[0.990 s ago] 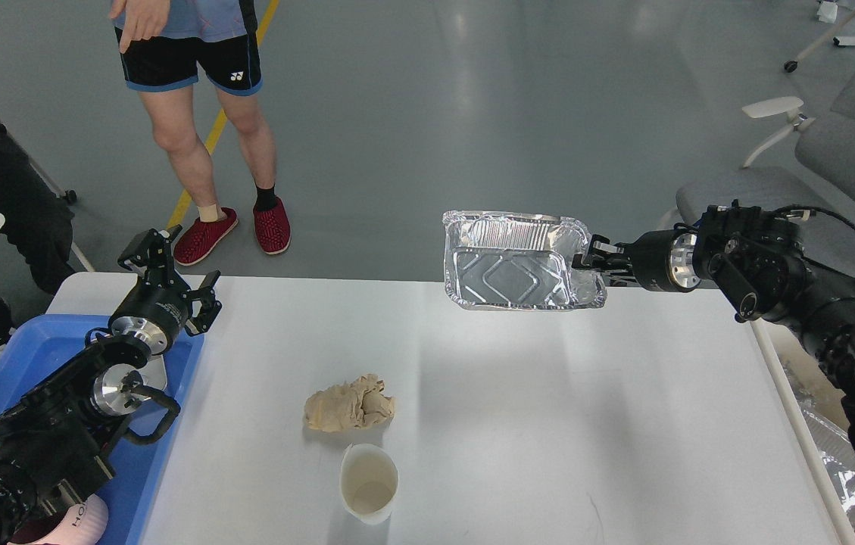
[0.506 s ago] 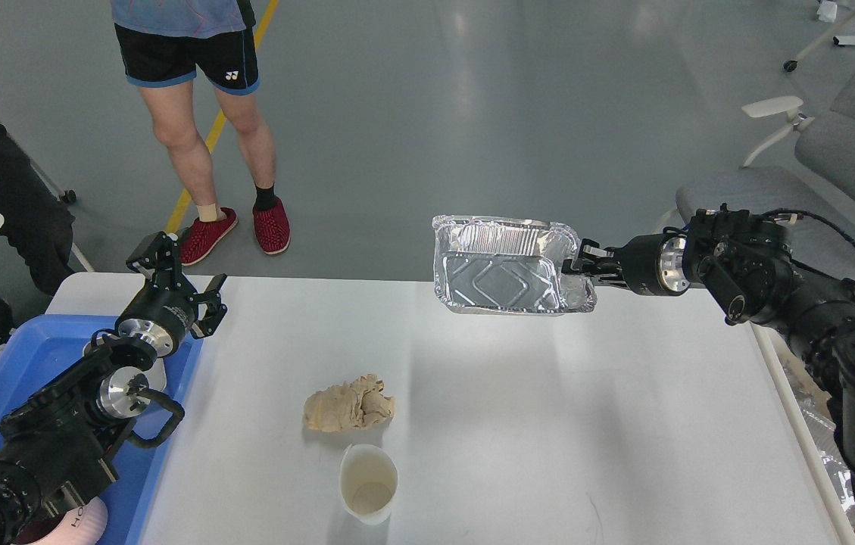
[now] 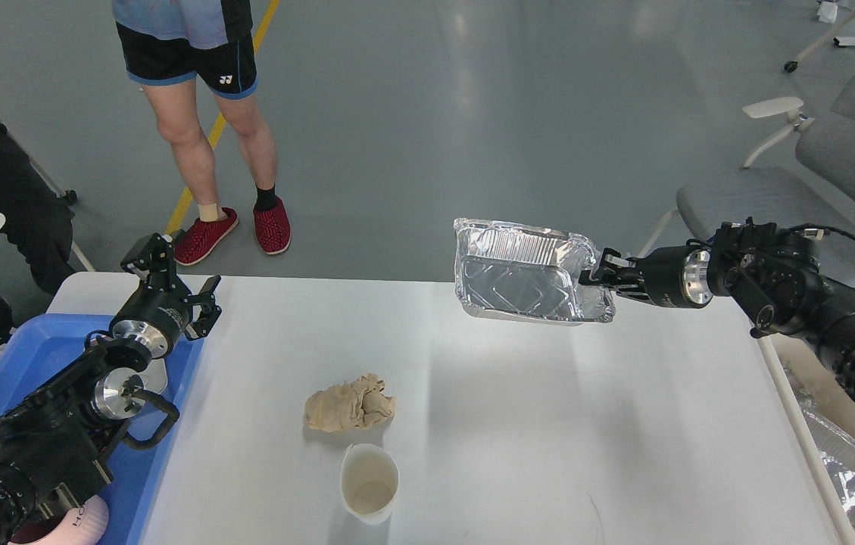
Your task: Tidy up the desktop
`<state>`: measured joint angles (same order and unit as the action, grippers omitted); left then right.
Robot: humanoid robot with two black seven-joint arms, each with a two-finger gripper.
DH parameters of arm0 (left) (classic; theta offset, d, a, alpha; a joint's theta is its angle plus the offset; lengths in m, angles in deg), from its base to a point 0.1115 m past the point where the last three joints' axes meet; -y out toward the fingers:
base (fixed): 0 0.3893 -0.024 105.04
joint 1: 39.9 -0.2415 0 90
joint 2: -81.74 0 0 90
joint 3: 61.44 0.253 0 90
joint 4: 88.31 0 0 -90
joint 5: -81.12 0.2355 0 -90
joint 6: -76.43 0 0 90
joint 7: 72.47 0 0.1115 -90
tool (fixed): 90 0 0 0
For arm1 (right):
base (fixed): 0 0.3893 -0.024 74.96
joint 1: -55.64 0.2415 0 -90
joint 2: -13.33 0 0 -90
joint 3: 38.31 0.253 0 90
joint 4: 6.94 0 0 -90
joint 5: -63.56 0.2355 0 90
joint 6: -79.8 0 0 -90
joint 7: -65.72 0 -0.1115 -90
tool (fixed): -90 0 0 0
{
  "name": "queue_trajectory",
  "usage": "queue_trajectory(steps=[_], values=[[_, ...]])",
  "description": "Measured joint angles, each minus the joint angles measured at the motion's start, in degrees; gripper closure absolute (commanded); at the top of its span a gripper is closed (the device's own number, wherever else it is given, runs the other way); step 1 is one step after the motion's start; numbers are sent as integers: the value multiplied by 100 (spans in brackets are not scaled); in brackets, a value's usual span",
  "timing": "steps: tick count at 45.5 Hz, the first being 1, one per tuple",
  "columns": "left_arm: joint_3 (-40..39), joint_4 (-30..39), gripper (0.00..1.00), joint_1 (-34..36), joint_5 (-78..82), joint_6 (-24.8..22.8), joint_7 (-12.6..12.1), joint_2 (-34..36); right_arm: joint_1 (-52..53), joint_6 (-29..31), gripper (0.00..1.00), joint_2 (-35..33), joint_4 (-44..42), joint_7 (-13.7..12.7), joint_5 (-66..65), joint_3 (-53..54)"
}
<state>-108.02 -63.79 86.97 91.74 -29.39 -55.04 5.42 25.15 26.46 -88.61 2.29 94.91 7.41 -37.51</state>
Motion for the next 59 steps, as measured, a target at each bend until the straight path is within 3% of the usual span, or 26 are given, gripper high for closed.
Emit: queue_trajectory(steps=[16,59], values=[[0,0,9,12,0,9,-2,-17,37,-453,100,-152,364,-91,-11,-145],[0,1,9,0,3,9,-2,-47,61,-431,100,-580,1062,-89,155,-106]])
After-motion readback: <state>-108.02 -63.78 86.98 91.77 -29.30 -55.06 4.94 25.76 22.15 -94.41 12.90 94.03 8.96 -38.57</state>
